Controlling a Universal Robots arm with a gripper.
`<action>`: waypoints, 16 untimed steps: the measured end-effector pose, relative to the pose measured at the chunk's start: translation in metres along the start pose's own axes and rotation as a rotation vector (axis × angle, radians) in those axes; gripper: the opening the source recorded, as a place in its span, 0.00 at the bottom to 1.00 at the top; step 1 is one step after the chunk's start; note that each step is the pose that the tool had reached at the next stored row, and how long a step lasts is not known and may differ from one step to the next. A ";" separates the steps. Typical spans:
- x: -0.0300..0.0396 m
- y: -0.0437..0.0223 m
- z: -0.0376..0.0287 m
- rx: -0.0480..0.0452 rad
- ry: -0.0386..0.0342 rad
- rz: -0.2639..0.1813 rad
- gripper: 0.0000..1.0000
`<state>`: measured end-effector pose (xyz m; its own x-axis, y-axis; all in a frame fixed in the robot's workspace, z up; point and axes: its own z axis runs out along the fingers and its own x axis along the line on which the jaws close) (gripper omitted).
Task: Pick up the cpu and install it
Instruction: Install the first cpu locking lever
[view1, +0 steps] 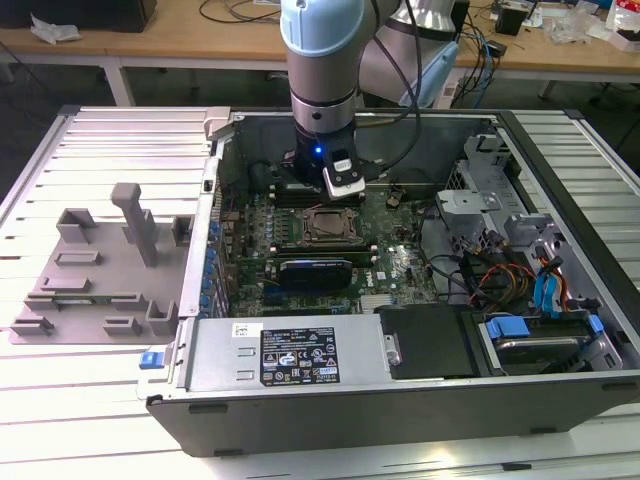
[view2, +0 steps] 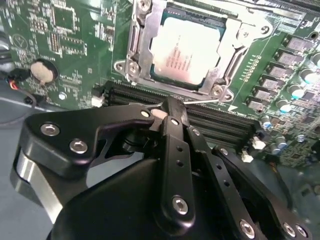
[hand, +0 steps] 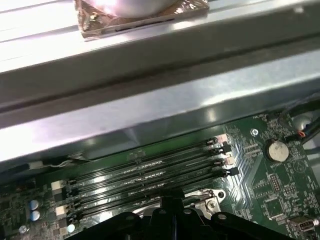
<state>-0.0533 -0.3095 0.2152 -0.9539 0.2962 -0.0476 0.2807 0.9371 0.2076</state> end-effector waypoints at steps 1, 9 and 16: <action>0.0000 0.0000 0.0000 0.0002 -0.0002 0.001 0.11; 0.0016 0.0054 0.0011 0.0012 -0.0044 0.020 0.11; -0.0003 0.0055 0.0047 0.0021 -0.0085 0.039 0.11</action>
<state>-0.0510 -0.3035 0.2118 -0.9413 0.3343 -0.0477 0.3181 0.9251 0.2073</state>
